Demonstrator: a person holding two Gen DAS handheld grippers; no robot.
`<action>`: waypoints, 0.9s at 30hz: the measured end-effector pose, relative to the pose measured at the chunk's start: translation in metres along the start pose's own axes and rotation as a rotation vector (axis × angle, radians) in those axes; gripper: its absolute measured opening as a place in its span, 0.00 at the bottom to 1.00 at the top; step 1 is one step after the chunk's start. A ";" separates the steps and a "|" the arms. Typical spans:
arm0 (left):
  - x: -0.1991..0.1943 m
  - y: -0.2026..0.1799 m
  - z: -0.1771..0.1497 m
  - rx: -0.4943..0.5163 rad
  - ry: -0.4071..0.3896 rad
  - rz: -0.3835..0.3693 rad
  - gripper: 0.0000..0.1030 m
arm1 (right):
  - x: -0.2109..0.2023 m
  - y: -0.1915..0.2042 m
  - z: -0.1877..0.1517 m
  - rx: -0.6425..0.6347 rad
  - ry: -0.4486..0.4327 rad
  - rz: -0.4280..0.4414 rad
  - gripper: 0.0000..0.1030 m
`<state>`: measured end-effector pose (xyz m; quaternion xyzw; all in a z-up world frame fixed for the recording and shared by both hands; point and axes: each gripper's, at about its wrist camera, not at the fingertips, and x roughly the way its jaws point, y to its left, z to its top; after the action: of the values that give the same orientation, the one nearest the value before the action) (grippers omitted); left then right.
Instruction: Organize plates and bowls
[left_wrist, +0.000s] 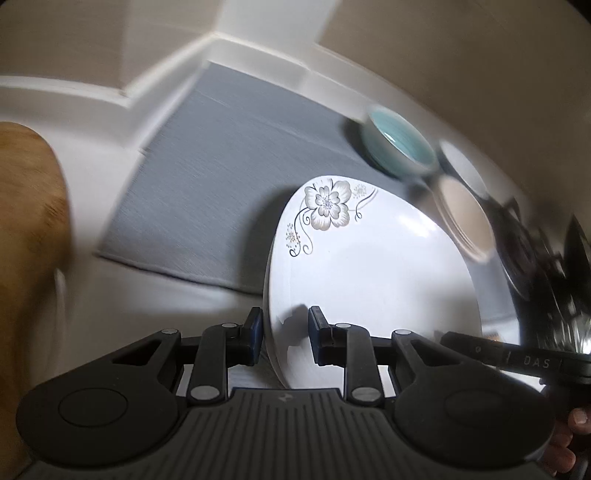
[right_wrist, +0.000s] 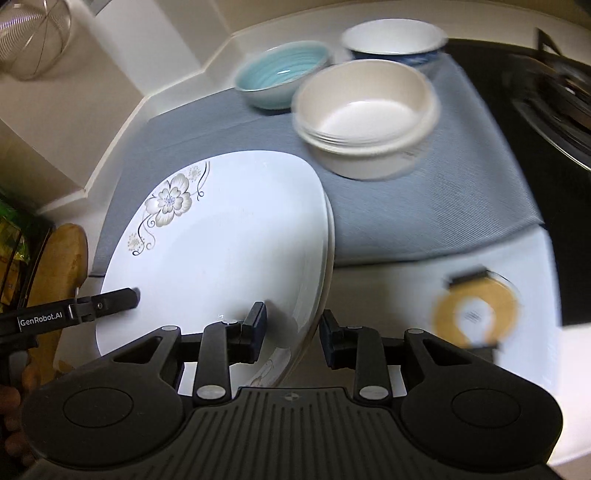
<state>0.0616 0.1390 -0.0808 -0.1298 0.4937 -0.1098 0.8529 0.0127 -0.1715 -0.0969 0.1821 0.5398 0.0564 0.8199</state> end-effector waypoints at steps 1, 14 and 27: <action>0.000 0.007 0.005 -0.010 -0.011 0.009 0.28 | 0.006 0.007 0.005 -0.002 0.003 0.001 0.32; 0.004 0.069 0.059 -0.103 -0.108 0.080 0.28 | 0.061 0.079 0.051 -0.071 0.031 0.024 0.34; -0.014 0.051 0.045 -0.085 -0.161 0.129 0.29 | 0.053 0.077 0.058 -0.088 0.005 -0.015 0.35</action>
<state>0.0976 0.1963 -0.0647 -0.1424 0.4351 -0.0229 0.8887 0.0953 -0.0982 -0.0947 0.1416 0.5403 0.0745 0.8261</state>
